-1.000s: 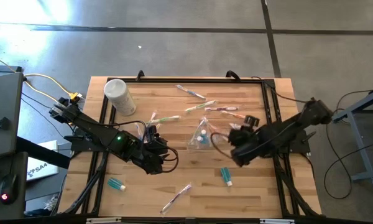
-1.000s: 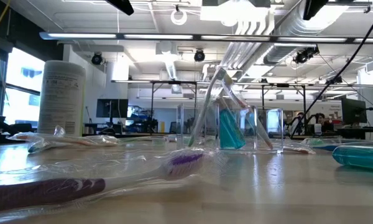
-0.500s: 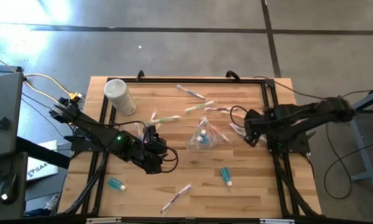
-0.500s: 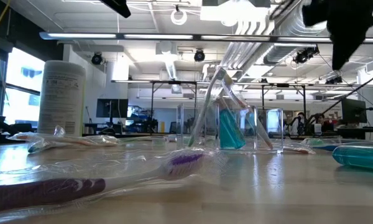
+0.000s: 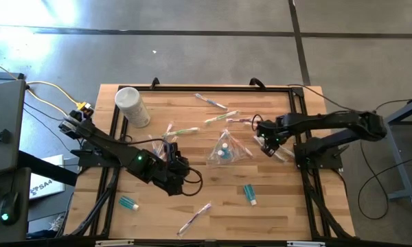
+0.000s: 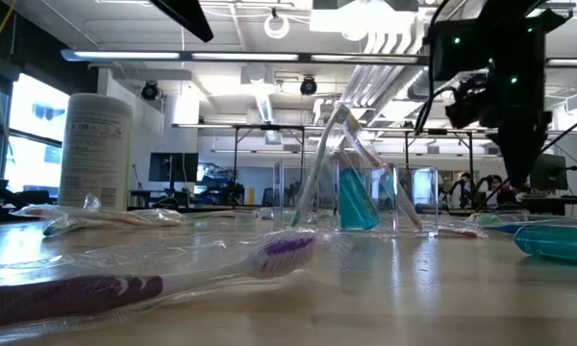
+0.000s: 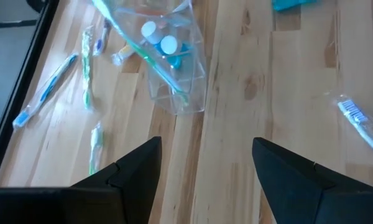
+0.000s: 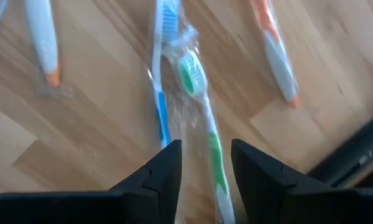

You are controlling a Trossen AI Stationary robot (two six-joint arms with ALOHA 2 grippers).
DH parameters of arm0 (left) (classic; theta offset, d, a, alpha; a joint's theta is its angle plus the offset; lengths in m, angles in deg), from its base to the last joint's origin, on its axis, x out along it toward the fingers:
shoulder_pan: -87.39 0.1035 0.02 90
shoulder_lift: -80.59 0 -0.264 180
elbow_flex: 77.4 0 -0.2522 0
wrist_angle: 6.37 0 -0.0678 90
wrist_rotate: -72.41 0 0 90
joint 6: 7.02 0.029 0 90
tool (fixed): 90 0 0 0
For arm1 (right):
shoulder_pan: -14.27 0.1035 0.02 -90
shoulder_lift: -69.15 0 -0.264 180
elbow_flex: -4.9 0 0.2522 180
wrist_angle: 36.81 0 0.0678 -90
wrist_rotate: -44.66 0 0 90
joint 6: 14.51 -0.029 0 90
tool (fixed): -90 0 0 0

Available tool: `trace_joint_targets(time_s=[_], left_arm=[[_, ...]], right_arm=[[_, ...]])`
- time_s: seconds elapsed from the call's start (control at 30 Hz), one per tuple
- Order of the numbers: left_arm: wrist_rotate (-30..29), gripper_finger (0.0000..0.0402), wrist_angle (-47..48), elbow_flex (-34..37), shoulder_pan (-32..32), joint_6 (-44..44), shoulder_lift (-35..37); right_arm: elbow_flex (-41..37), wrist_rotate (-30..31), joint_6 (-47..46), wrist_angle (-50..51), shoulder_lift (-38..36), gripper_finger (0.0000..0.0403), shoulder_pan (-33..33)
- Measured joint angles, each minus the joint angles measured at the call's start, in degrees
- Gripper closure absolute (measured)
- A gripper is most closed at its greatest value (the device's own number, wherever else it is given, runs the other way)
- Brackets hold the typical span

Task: Pick & Place toothbrushing station
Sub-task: Put the green toothbrush into the transparent organizer

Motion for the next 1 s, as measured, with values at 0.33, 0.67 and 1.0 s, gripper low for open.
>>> trace_joint_targets(time_s=[0.33,0.67,1.0], left_arm=[[0.3,0.0158,-0.7,0.1,0.0,0.3,-2.5],[0.1,0.0158,-1.2,0.0,0.0,2.6,-2.4],[2.2,0.0158,-1.6,0.1,0.0,3.9,-5.5]], right_arm=[[0.1,-0.2,5.8,-5.9,9.9,0.0270,-3.2],[-0.8,0.2,7.1,-10.4,18.5,0.0270,-5.6],[-1.4,-0.7,8.7,-13.1,21.6,0.0325,-6.1]])
